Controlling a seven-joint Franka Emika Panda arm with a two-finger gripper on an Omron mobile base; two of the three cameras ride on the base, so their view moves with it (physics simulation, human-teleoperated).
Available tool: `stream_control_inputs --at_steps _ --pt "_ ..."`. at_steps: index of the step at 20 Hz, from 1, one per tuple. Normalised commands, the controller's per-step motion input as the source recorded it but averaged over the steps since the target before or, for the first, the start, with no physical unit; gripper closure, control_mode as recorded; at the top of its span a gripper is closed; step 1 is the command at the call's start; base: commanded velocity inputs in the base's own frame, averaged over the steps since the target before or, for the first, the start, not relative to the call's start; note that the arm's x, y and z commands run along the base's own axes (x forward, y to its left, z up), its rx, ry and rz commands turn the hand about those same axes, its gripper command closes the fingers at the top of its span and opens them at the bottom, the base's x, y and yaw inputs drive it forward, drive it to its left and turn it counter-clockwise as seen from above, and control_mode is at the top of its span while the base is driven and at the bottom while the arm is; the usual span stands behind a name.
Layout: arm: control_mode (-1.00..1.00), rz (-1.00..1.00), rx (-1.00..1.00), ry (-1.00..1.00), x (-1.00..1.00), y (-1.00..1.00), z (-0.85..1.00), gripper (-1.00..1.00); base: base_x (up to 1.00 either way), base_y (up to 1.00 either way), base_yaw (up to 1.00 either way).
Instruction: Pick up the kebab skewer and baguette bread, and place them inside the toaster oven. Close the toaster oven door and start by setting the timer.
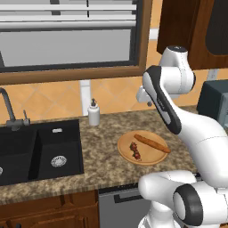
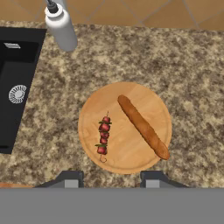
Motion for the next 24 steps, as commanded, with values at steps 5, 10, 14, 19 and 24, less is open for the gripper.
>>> stream_control_inputs --at_steps 5,10,14,19,24 --pt "1.0 0.0 0.0 0.0 0.0 0.0 0.0 -1.0 0.0 0.0 0.0" --pt "1.0 0.0 0.0 0.0 0.0 0.0 0.0 -1.0 0.0 0.0 0.0" --pt "1.0 0.0 0.0 0.0 0.0 0.0 0.0 -1.0 0.0 -0.14 0.0" --pt "1.0 0.0 0.0 0.0 0.0 0.0 0.0 -1.0 0.0 -0.8 0.0" --pt "1.0 0.0 0.0 0.0 0.0 0.0 0.0 -1.0 0.0 -0.74 0.0"
